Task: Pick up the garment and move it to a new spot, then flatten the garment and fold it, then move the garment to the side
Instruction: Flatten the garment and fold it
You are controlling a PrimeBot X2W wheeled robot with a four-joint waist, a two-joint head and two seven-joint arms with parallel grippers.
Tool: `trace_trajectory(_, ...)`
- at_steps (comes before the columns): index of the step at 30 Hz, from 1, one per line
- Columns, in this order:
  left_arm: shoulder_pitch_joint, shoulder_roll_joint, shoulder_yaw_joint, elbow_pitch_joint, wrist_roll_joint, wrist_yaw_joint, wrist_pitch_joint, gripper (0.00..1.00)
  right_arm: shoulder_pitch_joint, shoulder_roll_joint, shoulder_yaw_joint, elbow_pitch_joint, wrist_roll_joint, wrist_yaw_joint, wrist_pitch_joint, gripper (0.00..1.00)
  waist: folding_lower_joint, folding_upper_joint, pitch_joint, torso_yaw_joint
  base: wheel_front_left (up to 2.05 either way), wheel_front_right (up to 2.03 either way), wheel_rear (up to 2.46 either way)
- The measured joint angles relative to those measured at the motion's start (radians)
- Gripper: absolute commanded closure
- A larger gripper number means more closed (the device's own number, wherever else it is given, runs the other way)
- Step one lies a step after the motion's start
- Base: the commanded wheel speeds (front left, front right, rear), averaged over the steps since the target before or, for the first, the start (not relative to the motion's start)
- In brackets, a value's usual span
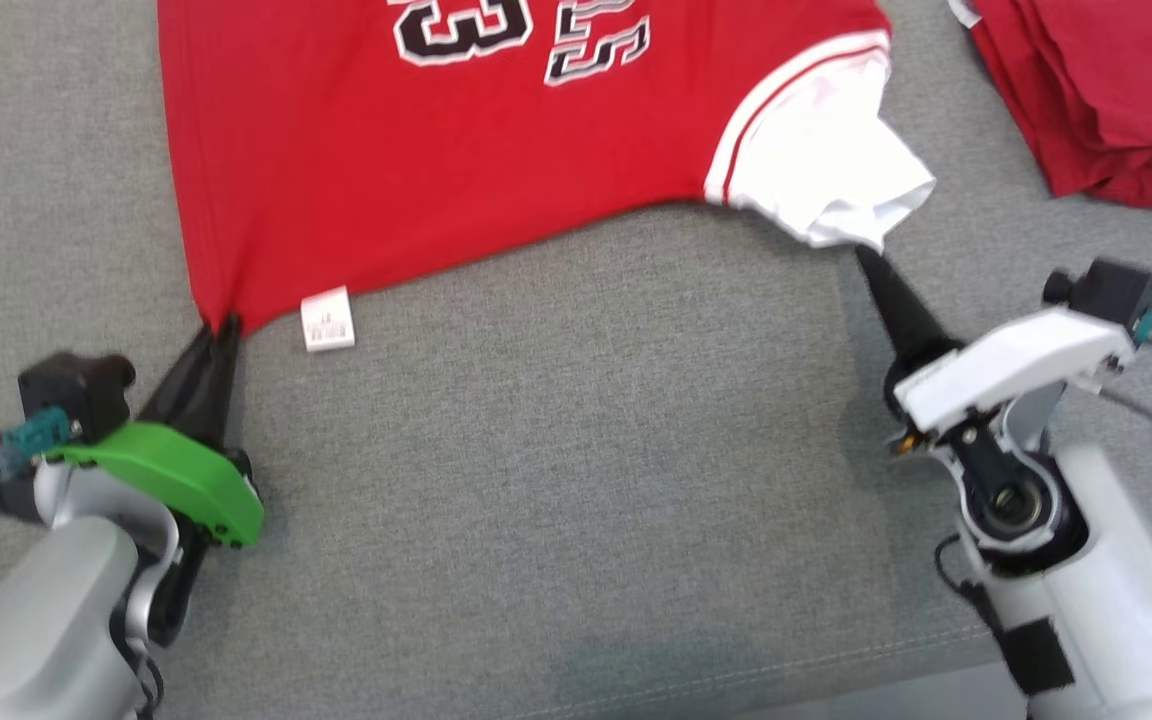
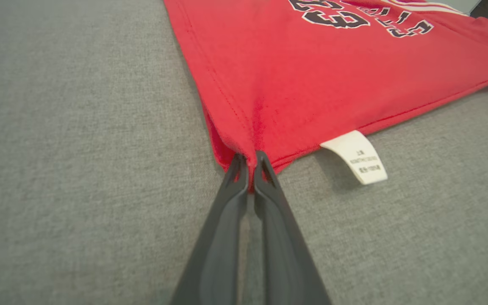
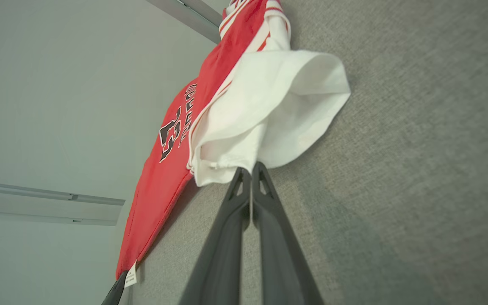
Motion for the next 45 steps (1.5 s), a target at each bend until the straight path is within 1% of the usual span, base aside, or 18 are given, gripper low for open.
trace_trajectory(1, 0.026, -0.009, 0.005, 0.021, -0.012, 0.000, -0.016, 1.00, 0.024, 0.011, 0.001, 0.009, 0.007, 0.012, -0.012, 1.00, -0.0001, 0.0000, -0.008, -0.003, 0.00, 0.00, 0.00)
trace_trajectory(4, 0.066, -0.037, 0.036, 0.058, -0.038, 0.000, -0.014, 1.00, 0.075, 0.022, 0.007, 0.031, 0.022, 0.043, -0.037, 1.00, -0.0001, 0.0000, -0.038, -0.009, 0.00, 0.00, 0.00)
trace_trajectory(9, 0.120, -0.073, 0.078, 0.065, -0.080, -0.002, -0.002, 1.00, 0.130, -0.006, 0.023, 0.049, 0.004, 0.081, -0.061, 1.00, -0.0002, 0.0000, -0.096, -0.018, 0.00, 0.00, 0.00)
trace_trajectory(11, 0.137, -0.084, 0.090, 0.061, -0.083, -0.005, -0.001, 1.00, 0.155, -0.023, 0.023, 0.046, -0.010, 0.089, -0.070, 1.00, -0.0002, 0.0000, -0.120, -0.020, 0.00, 0.00, 0.00)
trace_trajectory(12, 0.142, -0.084, 0.092, 0.056, -0.082, -0.011, 0.000, 1.00, 0.170, -0.028, 0.021, 0.041, -0.013, 0.090, -0.078, 1.00, -0.0002, 0.0000, -0.131, -0.019, 0.00, 0.00, 0.00)
trace_trajectory(17, 0.170, -0.077, 0.125, -0.002, -0.030, -0.012, 0.003, 1.00, 0.265, -0.055, 0.032, -0.001, -0.041, 0.090, -0.096, 1.00, -0.0003, 0.0000, -0.179, -0.008, 0.00, 0.00, 0.00)
trace_trajectory(20, 0.241, -0.050, 0.136, -0.034, -0.015, -0.012, 0.003, 1.00, 0.320, -0.070, 0.058, -0.027, -0.063, 0.089, -0.095, 1.00, -0.0002, 0.0000, -0.196, 0.003, 0.00, 0.00, 0.00)
trace_trajectory(22, 0.309, -0.035, 0.137, -0.044, -0.014, -0.010, 0.003, 1.00, 0.356, -0.077, 0.057, -0.038, -0.069, 0.089, -0.101, 1.00, -0.0002, 0.0000, -0.199, 0.010, 0.00, 0.00, 0.00)
trace_trajectory(26, 0.413, -0.039, 0.124, -0.063, -0.014, -0.010, 0.003, 1.00, 0.421, -0.093, 0.054, -0.040, -0.090, 0.087, -0.122, 1.00, -0.0002, 0.0000, -0.199, 0.017, 0.00, 0.00, 0.00)
trace_trajectory(28, 0.448, -0.052, 0.118, -0.076, -0.014, -0.010, 0.003, 1.00, 0.456, -0.093, 0.050, -0.043, -0.089, 0.078, -0.135, 1.00, -0.0003, 0.0000, -0.201, 0.024, 0.00, 0.00, 0.00)
trace_trajectory(33, 0.509, -0.074, 0.167, -0.110, -0.014, -0.005, 0.003, 1.00, 0.536, -0.092, 0.062, -0.073, -0.089, 0.078, -0.136, 1.00, -0.0003, 0.0000, -0.200, 0.042, 0.00, 0.00, 0.00)
trace_trajectory(34, 0.513, -0.080, 0.169, -0.117, -0.014, -0.001, 0.003, 1.00, 0.552, -0.093, 0.065, -0.078, -0.089, 0.071, -0.136, 1.00, -0.0002, 0.0000, -0.199, 0.046, 0.00, 0.00, 0.00)
trace_trajectory(36, 0.529, -0.085, 0.173, -0.137, -0.014, -0.001, 0.003, 1.00, 0.584, -0.097, 0.077, -0.089, -0.087, 0.069, -0.134, 1.00, -0.0002, 0.0000, -0.197, 0.054, 0.00, 0.00, 0.00)
trace_trajectory(41, 0.595, -0.075, 0.169, -0.154, -0.014, -0.001, 0.003, 1.00, 0.649, -0.121, 0.101, -0.115, -0.083, 0.069, -0.109, 1.00, -0.0002, 0.0000, -0.193, 0.060, 0.00, 0.00, 0.00)
trace_trajectory(45, 0.624, -0.048, 0.164, -0.178, -0.014, -0.001, 0.003, 1.00, 0.668, -0.142, 0.109, -0.141, -0.080, 0.070, -0.093, 1.00, -0.0002, 0.0000, -0.198, 0.057, 0.00, 0.00, 0.00)
